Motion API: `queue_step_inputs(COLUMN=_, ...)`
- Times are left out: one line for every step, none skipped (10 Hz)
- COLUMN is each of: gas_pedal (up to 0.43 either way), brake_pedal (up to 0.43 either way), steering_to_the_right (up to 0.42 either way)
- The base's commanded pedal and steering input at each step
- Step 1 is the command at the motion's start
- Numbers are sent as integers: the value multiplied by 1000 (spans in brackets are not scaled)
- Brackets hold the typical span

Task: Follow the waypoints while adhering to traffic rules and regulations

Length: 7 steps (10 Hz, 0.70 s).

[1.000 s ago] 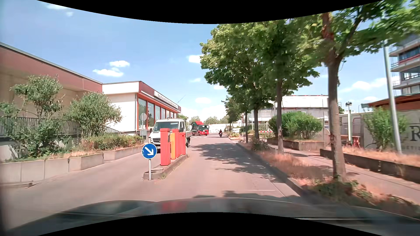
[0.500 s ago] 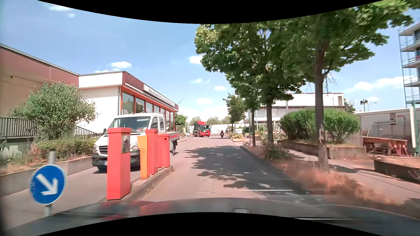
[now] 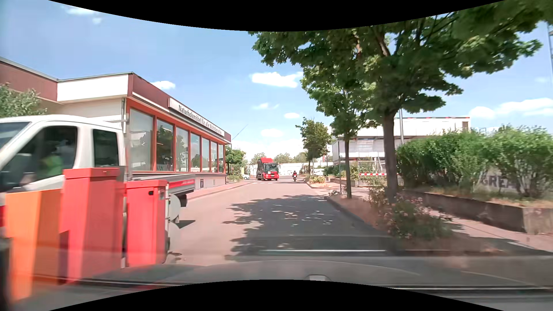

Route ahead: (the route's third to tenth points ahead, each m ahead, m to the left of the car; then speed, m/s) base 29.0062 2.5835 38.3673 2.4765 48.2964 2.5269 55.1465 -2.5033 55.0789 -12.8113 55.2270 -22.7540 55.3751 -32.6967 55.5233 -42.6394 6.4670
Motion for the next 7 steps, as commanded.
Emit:
queue_step_inputs(gas_pedal=0, brake_pedal=0, steering_to_the_right=-17)
queue_step_inputs(gas_pedal=0, brake_pedal=0, steering_to_the_right=-17)
queue_step_inputs(gas_pedal=0, brake_pedal=0, steering_to_the_right=-16)
queue_step_inputs(gas_pedal=0, brake_pedal=0, steering_to_the_right=-16)
queue_step_inputs(gas_pedal=0, brake_pedal=0, steering_to_the_right=-16)
queue_step_inputs(gas_pedal=0, brake_pedal=0, steering_to_the_right=-16)
queue_step_inputs(gas_pedal=0, brake_pedal=0, steering_to_the_right=-16)
